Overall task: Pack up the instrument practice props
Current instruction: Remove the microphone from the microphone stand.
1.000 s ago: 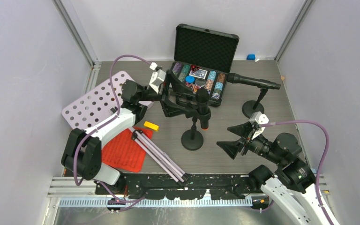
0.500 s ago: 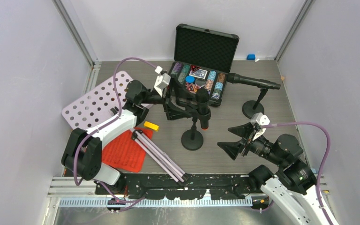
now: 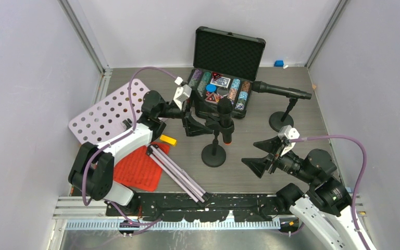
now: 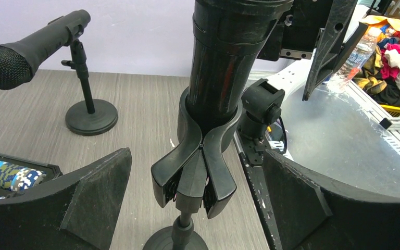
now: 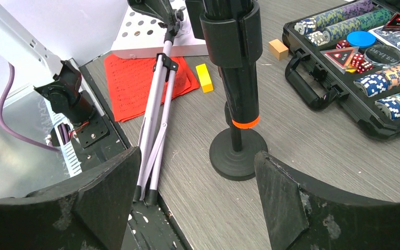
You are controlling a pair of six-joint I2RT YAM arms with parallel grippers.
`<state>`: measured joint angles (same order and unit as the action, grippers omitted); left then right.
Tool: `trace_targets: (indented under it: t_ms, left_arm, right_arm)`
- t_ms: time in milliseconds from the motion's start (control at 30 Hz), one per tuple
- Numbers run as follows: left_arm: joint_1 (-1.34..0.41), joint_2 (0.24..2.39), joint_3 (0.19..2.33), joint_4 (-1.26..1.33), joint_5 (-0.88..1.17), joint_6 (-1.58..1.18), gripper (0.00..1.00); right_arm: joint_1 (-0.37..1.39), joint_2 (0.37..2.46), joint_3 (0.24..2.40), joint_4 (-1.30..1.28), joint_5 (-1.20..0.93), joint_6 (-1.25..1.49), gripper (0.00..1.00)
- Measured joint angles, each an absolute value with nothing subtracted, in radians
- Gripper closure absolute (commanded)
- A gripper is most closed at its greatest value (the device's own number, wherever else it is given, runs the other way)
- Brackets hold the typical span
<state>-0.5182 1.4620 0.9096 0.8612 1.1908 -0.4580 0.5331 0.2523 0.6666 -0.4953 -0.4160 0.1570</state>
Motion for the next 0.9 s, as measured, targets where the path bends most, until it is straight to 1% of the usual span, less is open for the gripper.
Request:
trace_targets:
  t_ms: [433, 700, 900]
  left_arm:
    - [-0.528, 1.480, 0.889, 0.863, 1.206, -0.439, 0.00]
    - [-0.528, 1.502, 0.887, 0.863, 1.205, -0.439, 0.12]
    - [-0.528, 1.512, 0.887, 0.880, 1.205, -0.450, 0.13]
  right_arm:
    - [0.533, 0.235, 0.667, -0.495, -0.416, 0.160, 0.15]
    - [0.533, 0.237, 0.678, -0.477, -0.416, 0.169, 0.15]
    - [0.533, 0.265, 0.715, -0.408, -0.416, 0.185, 0.15]
